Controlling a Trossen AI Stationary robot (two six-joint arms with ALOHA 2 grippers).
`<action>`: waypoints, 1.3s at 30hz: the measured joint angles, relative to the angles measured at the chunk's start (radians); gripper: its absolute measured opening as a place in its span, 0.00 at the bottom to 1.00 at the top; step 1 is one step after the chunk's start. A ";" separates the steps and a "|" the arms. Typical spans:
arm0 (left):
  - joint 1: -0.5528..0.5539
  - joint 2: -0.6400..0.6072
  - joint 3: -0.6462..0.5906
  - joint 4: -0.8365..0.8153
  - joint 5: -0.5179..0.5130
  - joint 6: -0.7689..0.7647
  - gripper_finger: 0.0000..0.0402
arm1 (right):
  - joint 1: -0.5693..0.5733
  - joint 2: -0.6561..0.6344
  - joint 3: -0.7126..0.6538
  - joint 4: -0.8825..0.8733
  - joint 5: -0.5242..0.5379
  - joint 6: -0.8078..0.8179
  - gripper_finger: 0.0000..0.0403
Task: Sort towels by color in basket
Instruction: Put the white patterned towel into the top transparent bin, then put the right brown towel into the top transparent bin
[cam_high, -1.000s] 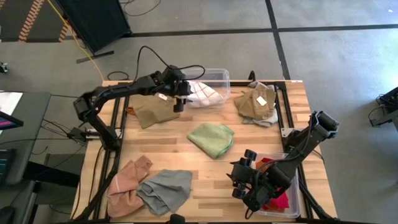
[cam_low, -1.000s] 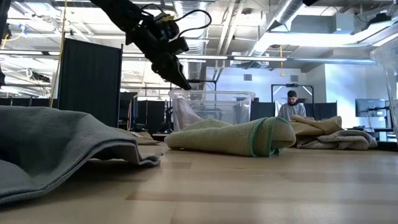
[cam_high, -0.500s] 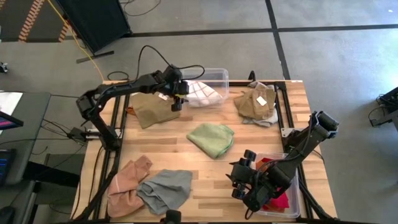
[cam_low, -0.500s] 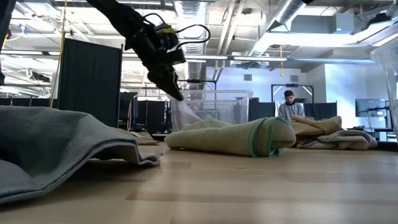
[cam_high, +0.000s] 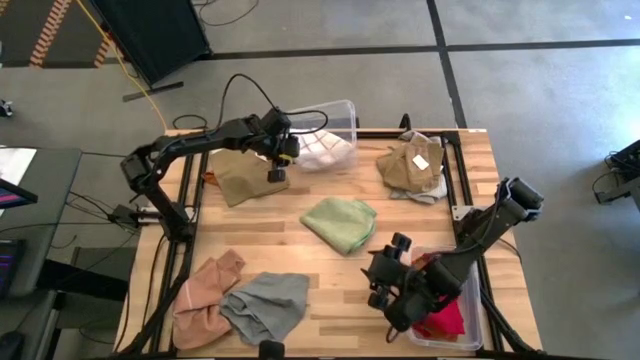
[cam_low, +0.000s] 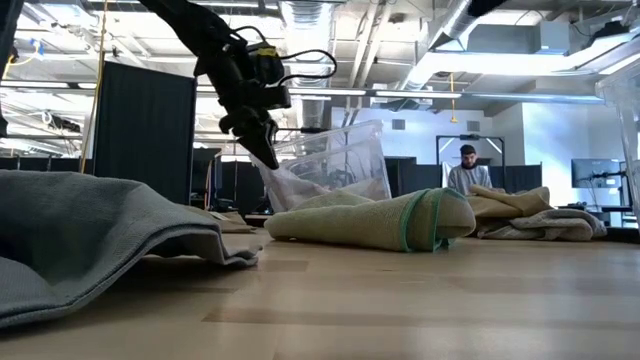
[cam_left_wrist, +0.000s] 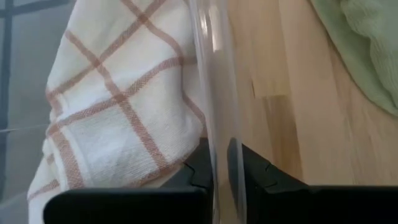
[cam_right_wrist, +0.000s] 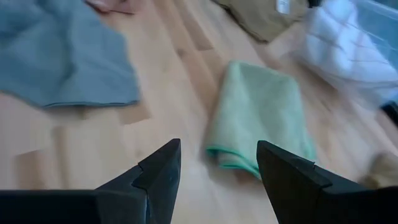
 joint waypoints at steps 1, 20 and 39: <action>0.000 -0.004 0.000 -0.001 -0.006 0.000 0.06 | -0.015 0.000 0.000 -0.017 0.000 0.009 0.59; -0.025 -0.145 -0.003 -0.004 -0.024 -0.032 0.21 | -0.350 -0.008 0.000 -0.556 -0.063 0.203 0.59; -0.077 -0.137 -0.001 -0.030 -0.043 -0.099 0.47 | -0.622 -0.011 0.000 -0.556 -0.150 -0.002 0.48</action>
